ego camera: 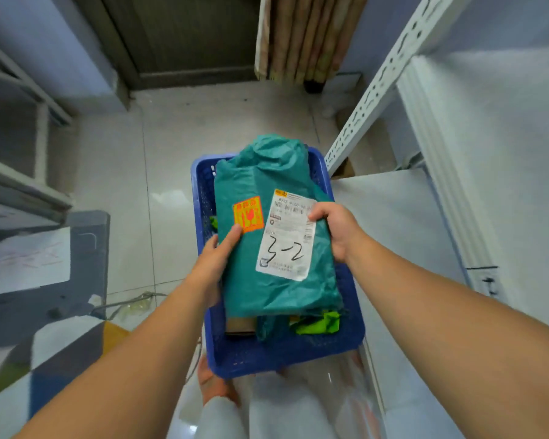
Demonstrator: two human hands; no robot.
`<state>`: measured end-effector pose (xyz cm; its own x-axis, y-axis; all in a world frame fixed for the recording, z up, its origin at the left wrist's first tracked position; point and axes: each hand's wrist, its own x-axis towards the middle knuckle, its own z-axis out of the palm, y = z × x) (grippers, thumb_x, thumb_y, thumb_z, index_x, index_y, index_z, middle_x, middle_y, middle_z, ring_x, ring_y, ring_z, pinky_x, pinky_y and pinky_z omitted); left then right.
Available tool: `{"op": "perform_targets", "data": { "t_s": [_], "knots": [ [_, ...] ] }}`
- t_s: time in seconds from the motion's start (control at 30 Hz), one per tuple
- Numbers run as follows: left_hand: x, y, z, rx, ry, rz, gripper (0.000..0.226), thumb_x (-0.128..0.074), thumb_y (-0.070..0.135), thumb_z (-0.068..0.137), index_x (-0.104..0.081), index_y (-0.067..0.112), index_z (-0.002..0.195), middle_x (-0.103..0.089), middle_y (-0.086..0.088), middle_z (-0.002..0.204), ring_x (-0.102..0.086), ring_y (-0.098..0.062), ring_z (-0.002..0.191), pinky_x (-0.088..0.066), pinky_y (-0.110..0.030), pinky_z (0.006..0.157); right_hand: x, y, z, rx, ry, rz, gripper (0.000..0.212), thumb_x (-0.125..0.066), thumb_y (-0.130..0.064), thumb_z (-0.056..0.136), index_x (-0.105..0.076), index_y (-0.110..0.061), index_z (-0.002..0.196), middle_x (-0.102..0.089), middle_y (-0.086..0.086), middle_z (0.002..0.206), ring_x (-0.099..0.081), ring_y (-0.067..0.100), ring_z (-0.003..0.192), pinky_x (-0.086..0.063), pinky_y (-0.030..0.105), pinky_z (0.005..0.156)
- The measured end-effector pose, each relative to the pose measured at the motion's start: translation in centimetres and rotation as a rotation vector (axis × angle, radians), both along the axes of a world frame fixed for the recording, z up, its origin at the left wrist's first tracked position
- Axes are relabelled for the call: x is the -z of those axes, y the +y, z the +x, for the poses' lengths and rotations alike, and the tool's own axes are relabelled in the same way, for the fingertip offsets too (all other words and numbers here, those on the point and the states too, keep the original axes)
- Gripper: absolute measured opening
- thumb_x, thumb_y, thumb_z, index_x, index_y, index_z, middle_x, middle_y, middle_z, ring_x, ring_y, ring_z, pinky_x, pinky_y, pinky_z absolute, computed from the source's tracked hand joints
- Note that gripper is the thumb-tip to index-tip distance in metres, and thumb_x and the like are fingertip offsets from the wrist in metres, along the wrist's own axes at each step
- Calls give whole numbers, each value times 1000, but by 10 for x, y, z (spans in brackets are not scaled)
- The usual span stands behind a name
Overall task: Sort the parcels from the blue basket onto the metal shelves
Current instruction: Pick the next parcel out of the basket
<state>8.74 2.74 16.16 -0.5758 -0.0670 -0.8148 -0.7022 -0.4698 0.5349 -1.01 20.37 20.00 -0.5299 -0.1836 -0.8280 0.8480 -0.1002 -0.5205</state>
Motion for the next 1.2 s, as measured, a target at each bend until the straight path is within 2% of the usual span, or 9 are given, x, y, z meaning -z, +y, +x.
{"op": "perform_targets", "data": {
  "t_s": [0.23,0.43,0.53,0.6,0.77,0.93,1.0,1.1,1.2],
  "knots": [
    [-132,20,-31,125,188,300,57,-54,55,73,-65,19,117,-69,-9,116,-67,-24,102,-54,-37,84,-132,30,-26,48,201,-15,32,-38,-13,88,-61,0,105,-70,19,87,-67,33,78,-53,39,73],
    [-247,45,-61,295,382,291,45,-52,45,83,-61,20,118,-74,-5,99,-72,-19,83,-57,-32,69,-232,50,-32,9,505,67,19,-53,-31,92,-66,-18,101,-71,7,93,-66,26,83,-52,34,78],
    [-293,52,-71,362,542,200,42,-55,23,90,-46,30,131,-70,-6,111,-71,-22,85,-59,-33,66,-270,48,-29,11,593,76,38,-64,-38,84,-67,-14,114,-71,12,108,-66,31,100,-52,39,92],
    [-318,51,-75,372,607,207,46,-55,16,90,-44,32,132,-66,-9,119,-69,-25,88,-58,-36,68,-300,45,-22,36,635,93,40,-63,-36,87,-64,-13,119,-72,10,106,-69,27,95,-55,35,84],
    [-375,39,-73,404,644,259,44,-55,22,90,-47,25,133,-71,-10,106,-72,-24,80,-58,-35,64,-369,49,0,110,720,187,50,-61,-55,84,-63,-20,120,-70,9,112,-67,29,102,-51,43,94],
    [-440,35,-64,507,690,271,43,-54,30,91,-49,19,133,-74,-10,92,-73,-24,73,-57,-32,55,-434,50,33,101,864,245,33,-65,-39,88,-51,-29,116,-67,-1,102,-66,15,86,-58,26,70],
    [-468,38,-58,516,809,276,40,-50,25,94,-48,21,133,-73,-10,96,-72,-23,72,-57,-31,54,-458,50,48,69,874,260,42,-66,-41,86,-48,-29,123,-67,1,110,-67,19,93,-56,32,81],
    [-508,45,-50,524,905,324,49,-53,27,89,-46,18,137,-64,-16,119,-72,-24,82,-58,-33,61,-498,49,75,1,918,205,25,-56,-34,94,-52,-29,118,-67,0,106,-67,17,90,-56,30,80],
    [-538,52,-44,561,925,346,50,-55,32,89,-48,16,135,-60,-17,127,-67,-30,99,-59,-36,69,-529,50,91,-4,1000,282,58,-69,-45,82,-47,-26,133,-66,3,119,-67,21,101,-53,37,92]
  ]
}}
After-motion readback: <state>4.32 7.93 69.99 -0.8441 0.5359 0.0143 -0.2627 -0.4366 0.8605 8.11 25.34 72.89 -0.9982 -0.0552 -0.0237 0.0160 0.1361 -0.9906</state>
